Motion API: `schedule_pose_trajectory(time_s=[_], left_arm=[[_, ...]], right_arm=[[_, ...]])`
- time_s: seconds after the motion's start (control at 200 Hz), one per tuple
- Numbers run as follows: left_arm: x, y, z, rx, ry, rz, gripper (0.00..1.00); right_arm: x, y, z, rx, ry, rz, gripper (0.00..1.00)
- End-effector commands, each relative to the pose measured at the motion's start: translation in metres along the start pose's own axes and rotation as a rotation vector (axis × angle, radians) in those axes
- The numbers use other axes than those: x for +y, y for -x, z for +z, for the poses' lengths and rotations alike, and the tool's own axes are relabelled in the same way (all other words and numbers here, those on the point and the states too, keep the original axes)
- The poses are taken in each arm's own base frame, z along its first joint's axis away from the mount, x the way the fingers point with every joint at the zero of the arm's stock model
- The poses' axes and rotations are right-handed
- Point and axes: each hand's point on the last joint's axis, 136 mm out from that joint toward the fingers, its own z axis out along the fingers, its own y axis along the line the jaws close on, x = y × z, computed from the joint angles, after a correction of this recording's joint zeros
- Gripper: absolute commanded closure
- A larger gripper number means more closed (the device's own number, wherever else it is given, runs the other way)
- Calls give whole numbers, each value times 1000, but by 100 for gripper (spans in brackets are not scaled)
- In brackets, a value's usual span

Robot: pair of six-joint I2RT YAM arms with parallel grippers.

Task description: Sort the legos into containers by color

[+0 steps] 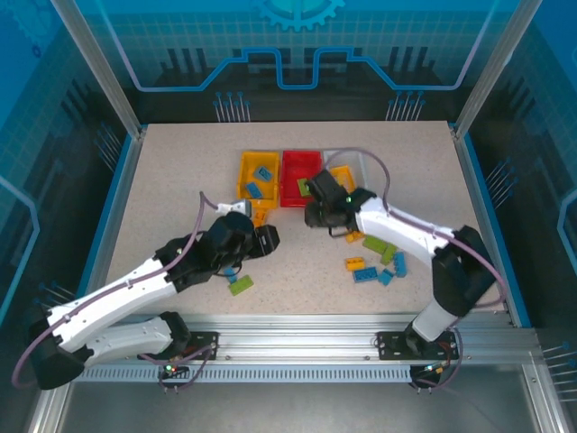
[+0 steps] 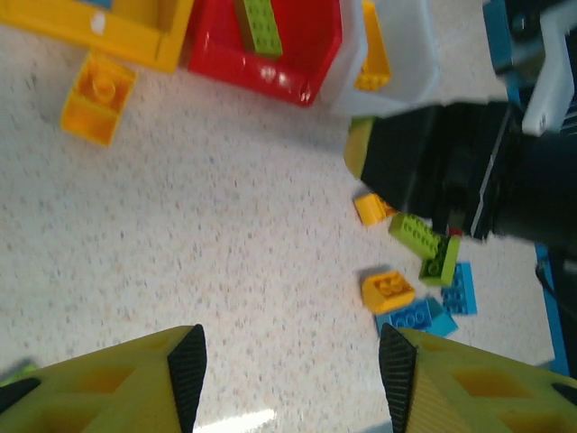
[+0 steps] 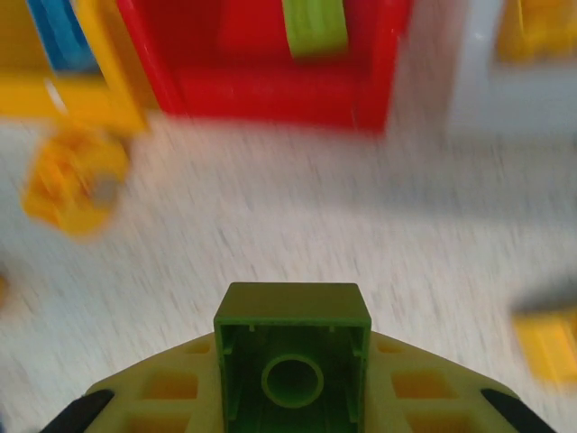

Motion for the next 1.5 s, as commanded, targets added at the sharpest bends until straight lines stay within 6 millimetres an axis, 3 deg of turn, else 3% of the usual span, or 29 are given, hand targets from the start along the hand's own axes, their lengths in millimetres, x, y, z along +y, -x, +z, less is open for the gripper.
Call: schedule_pose_trajectory(time_s=[0.0, 0.095, 0.185, 0.34, 0.465, 0.605, 0.715, 0.8, 1.0, 1.12, 1.326, 1.431, 1.496], left_arm=[[-13, 28, 3, -24, -3, 37, 43], [-27, 48, 5, -46, -23, 56, 43], [-36, 62, 10, -55, -26, 72, 43], [-39, 67, 21, -47, -32, 63, 43], [-37, 64, 25, -37, -34, 55, 43], [-31, 61, 24, -32, -19, 54, 43], [-24, 56, 24, -20, 7, 54, 43], [-15, 52, 26, -3, 49, 63, 43], [25, 49, 34, 81, 153, 18, 43], [40, 50, 34, 109, 167, 6, 43], [80, 40, 32, 158, 259, -28, 42], [108, 28, 31, 193, 337, -97, 39], [122, 24, 32, 204, 370, -154, 39]], right_arm=[[9, 25, 33, 60, 59, -23, 76], [19, 53, 55, 64, 86, -25, 76], [22, 66, 77, 90, 91, -21, 76], [21, 69, 104, 143, 85, -9, 72], [19, 67, 108, 153, 85, 0, 61], [20, 75, 89, 107, 87, -8, 48], [21, 84, 69, 65, 93, -14, 43], [23, 89, 51, 35, 102, -16, 45], [26, 95, -13, -114, 129, -47, 53], [31, 75, -51, -213, 169, -106, 53], [51, 3, -95, -335, 342, -280, 48], [63, -35, -108, -335, 417, -348, 46], [63, -65, -103, -299, 442, -385, 46]])
